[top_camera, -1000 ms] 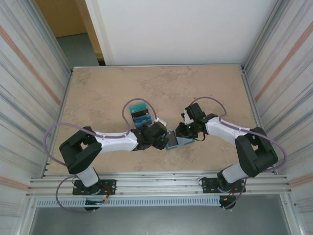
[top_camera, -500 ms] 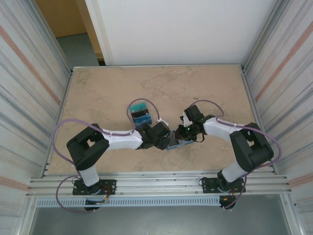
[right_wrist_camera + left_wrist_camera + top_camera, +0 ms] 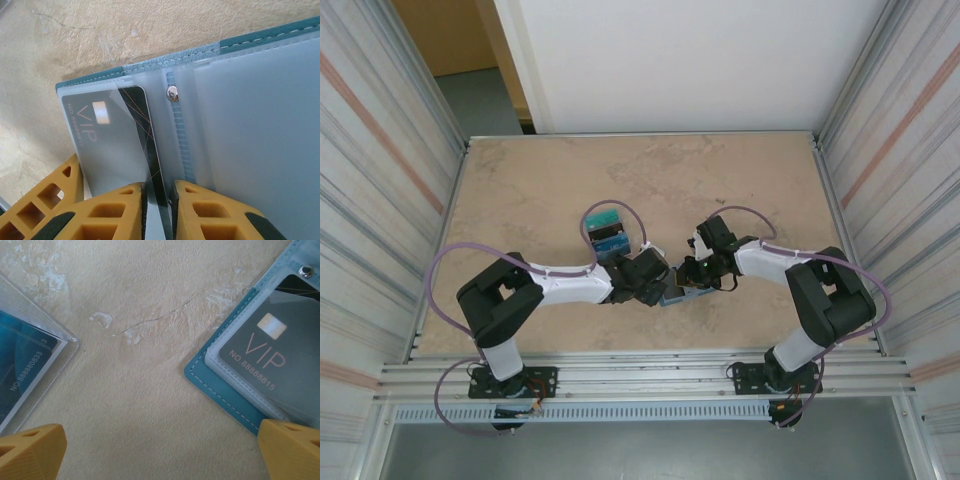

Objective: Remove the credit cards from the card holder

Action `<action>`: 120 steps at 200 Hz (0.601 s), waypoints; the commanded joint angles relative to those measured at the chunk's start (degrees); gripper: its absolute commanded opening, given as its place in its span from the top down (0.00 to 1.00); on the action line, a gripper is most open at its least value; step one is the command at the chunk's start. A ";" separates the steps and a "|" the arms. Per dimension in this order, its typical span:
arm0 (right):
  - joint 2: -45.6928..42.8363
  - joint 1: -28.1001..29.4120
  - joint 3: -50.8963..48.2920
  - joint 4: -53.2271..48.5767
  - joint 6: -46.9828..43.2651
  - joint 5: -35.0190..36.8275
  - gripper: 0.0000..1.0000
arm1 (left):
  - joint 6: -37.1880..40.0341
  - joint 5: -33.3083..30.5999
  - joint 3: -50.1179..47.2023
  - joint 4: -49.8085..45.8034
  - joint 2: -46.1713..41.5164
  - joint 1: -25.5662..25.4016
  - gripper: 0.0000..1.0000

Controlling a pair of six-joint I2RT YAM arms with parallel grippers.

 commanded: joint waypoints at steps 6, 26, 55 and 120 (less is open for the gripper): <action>-0.10 -0.39 -1.23 -0.45 1.16 -1.20 0.78 | 0.41 -1.93 1.70 -2.01 1.05 -0.28 0.01; -0.23 -0.97 -2.08 2.02 2.14 -4.69 0.78 | 0.49 -2.15 1.91 -2.21 1.08 -0.28 0.01; -0.26 -1.82 -3.92 7.04 4.47 -10.05 0.79 | 0.32 -3.18 2.40 -3.76 0.99 -0.21 0.01; -1.97 -3.71 -6.88 13.62 7.99 -15.44 0.81 | 0.58 -5.07 3.27 -7.01 0.00 -0.22 0.02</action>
